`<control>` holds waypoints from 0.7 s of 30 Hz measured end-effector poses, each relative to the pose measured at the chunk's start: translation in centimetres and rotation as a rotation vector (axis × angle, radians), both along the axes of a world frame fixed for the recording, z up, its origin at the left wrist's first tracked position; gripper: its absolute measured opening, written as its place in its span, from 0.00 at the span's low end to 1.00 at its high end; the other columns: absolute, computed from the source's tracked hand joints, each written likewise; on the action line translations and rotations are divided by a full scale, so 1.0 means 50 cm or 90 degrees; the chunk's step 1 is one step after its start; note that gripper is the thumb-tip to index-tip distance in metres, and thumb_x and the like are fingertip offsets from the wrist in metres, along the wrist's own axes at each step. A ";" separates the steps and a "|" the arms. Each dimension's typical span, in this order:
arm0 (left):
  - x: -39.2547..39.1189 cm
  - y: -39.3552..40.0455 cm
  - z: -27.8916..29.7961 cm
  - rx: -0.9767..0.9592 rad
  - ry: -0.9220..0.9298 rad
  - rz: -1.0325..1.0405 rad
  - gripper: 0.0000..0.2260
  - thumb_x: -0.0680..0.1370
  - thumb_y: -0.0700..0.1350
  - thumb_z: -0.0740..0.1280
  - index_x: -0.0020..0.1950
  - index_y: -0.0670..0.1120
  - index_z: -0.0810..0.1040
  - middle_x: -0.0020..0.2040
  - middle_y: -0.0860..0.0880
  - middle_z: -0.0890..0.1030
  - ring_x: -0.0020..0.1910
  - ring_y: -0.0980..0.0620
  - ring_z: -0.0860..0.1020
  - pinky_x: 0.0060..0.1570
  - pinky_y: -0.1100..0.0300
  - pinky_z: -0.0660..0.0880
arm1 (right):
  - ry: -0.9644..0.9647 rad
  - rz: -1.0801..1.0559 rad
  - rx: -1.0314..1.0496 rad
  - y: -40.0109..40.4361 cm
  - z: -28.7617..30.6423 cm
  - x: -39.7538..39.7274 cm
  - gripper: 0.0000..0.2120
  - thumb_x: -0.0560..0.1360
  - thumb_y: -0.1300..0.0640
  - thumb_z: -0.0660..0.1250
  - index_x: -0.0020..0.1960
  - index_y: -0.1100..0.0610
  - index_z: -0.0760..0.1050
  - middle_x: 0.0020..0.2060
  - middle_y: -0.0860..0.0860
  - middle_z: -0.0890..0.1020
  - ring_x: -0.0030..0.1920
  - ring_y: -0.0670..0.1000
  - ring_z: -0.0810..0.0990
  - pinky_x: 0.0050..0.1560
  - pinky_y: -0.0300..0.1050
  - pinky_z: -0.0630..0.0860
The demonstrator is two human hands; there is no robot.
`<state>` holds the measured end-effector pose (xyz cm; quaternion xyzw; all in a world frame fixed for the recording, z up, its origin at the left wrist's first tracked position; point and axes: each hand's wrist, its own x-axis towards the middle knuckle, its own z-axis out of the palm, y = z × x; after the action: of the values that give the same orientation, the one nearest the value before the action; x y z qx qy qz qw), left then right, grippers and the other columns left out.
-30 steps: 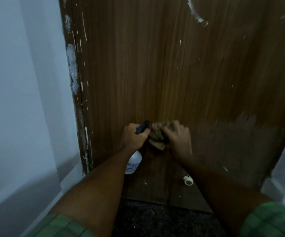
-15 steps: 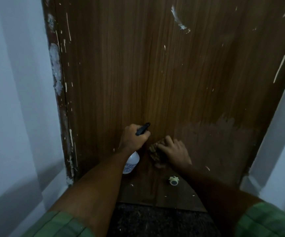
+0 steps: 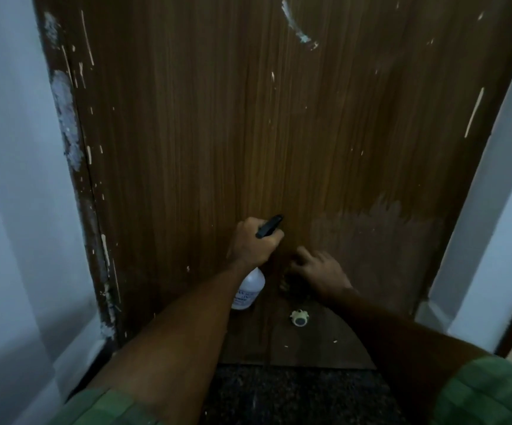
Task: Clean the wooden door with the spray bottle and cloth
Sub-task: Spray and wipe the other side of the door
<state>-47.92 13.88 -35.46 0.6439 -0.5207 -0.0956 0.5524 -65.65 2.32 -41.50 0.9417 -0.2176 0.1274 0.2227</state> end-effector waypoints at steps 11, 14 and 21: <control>-0.087 -0.057 0.032 -0.056 0.043 -0.045 0.11 0.81 0.40 0.71 0.39 0.39 0.82 0.32 0.44 0.80 0.22 0.58 0.74 0.24 0.63 0.70 | -0.231 -0.050 -0.008 -0.012 0.050 -0.052 0.27 0.74 0.46 0.73 0.71 0.45 0.71 0.67 0.57 0.69 0.58 0.61 0.75 0.58 0.56 0.72; -0.102 -0.064 0.033 -0.052 0.047 -0.053 0.10 0.81 0.40 0.71 0.41 0.37 0.82 0.32 0.45 0.80 0.22 0.60 0.74 0.24 0.65 0.70 | -0.128 -0.006 -0.026 -0.035 0.040 -0.085 0.21 0.79 0.49 0.69 0.71 0.45 0.72 0.66 0.56 0.69 0.58 0.59 0.77 0.58 0.55 0.73; -0.119 -0.086 0.035 -0.075 0.045 -0.052 0.13 0.82 0.43 0.72 0.39 0.40 0.83 0.31 0.42 0.81 0.22 0.57 0.75 0.23 0.63 0.70 | -0.643 -0.125 0.005 -0.050 0.181 -0.067 0.30 0.73 0.60 0.73 0.72 0.47 0.70 0.65 0.55 0.68 0.54 0.57 0.74 0.50 0.53 0.78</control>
<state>-53.87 9.59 -33.70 0.5849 -0.5316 -0.1099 0.6027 -68.98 -0.18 -32.43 0.7389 -0.3858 0.5438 0.0972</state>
